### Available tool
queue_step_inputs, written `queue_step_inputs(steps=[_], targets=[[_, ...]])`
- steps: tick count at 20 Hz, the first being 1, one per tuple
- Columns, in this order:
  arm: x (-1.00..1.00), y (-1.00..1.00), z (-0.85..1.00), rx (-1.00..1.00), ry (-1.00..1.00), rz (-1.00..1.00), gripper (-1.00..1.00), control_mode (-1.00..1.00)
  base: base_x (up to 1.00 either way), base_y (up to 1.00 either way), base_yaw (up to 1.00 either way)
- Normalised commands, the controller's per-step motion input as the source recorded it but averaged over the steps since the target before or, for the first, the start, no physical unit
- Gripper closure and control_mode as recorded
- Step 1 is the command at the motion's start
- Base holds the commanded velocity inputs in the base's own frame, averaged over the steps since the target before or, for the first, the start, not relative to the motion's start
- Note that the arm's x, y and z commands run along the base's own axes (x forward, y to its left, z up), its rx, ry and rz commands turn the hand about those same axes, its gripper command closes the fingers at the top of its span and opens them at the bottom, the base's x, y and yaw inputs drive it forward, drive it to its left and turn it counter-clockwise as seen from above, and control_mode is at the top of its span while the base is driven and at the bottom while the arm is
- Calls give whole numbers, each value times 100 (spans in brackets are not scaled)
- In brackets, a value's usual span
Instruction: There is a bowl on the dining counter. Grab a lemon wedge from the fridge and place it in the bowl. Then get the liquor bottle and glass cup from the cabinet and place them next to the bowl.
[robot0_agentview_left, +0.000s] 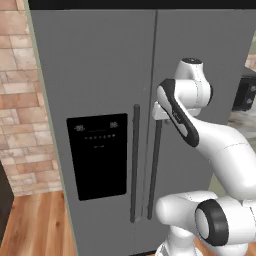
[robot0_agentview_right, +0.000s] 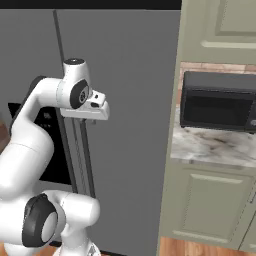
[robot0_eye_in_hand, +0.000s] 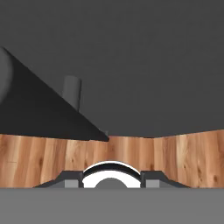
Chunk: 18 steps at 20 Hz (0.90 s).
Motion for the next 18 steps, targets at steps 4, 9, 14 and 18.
queue_step_inputs(steps=[4, 9, 14, 18], targets=[[0, 0, 0, 0, 0, 0, -100, 100, -19, 2, 0], [0, 0, 0, 0, 0, 0, -100, 100, -67, 15, 0], [0, 0, 0, 0, 0, 0, -100, 100, -40, 16, 0], [0, 0, 0, 0, 0, 0, -100, 100, -4, 28, 0]])
